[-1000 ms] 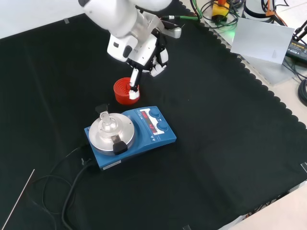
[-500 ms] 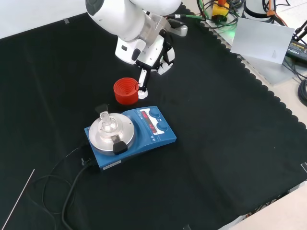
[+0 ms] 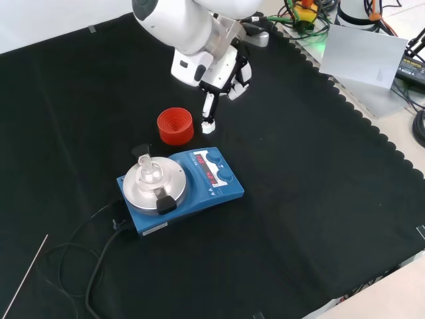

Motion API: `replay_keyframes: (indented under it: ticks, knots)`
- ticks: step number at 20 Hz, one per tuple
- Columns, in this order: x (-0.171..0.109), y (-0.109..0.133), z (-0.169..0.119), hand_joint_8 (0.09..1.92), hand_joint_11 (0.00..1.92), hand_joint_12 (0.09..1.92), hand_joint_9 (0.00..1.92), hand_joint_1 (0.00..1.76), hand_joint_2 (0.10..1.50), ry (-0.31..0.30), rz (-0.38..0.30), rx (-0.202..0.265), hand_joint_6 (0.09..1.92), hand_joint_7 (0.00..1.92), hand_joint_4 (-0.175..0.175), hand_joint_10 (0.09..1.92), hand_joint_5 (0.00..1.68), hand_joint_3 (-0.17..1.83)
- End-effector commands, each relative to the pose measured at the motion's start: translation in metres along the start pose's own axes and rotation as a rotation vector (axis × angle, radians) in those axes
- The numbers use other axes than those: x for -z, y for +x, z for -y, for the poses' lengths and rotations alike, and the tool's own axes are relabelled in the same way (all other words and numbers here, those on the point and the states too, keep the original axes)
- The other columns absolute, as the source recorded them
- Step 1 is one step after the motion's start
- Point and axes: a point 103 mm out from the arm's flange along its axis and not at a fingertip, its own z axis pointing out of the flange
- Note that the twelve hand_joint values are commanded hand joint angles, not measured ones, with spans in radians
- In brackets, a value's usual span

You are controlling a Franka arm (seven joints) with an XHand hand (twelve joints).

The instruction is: Turn on the heater.

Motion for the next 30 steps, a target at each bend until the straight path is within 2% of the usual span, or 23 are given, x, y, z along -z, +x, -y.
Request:
replay_keyframes:
  ticks: [1,4,7,17,20,30]
  knots:
    - [-0.018,-0.006,0.019,1.7,1.92,1.59,1.92,1.56,0.47,-0.006,0.013,0.015,0.27,1.92,-0.066,1.65,0.39,1.31]
    - [-0.024,-0.015,0.024,1.7,1.92,1.59,1.92,1.56,0.47,-0.004,0.033,0.026,0.27,1.92,-0.066,1.65,0.4,1.31]
    - [-0.033,-0.017,0.027,1.7,1.92,1.59,1.92,1.56,0.47,0.001,0.018,0.025,0.27,1.92,-0.067,1.65,0.4,1.31]
    - [-0.045,0.011,0.026,1.69,1.92,1.59,1.92,1.56,0.47,0.021,0.035,-0.008,0.27,1.92,-0.066,1.65,0.41,1.32]
    - [-0.046,0.019,0.022,1.69,1.92,1.59,1.92,1.57,0.47,0.027,0.02,-0.02,0.27,1.92,-0.066,1.65,0.41,1.32]
    - [-0.055,0.031,0.005,1.68,1.92,1.59,1.92,1.57,0.47,0.069,0.036,0.0,0.27,1.92,-0.064,1.64,0.42,1.32]
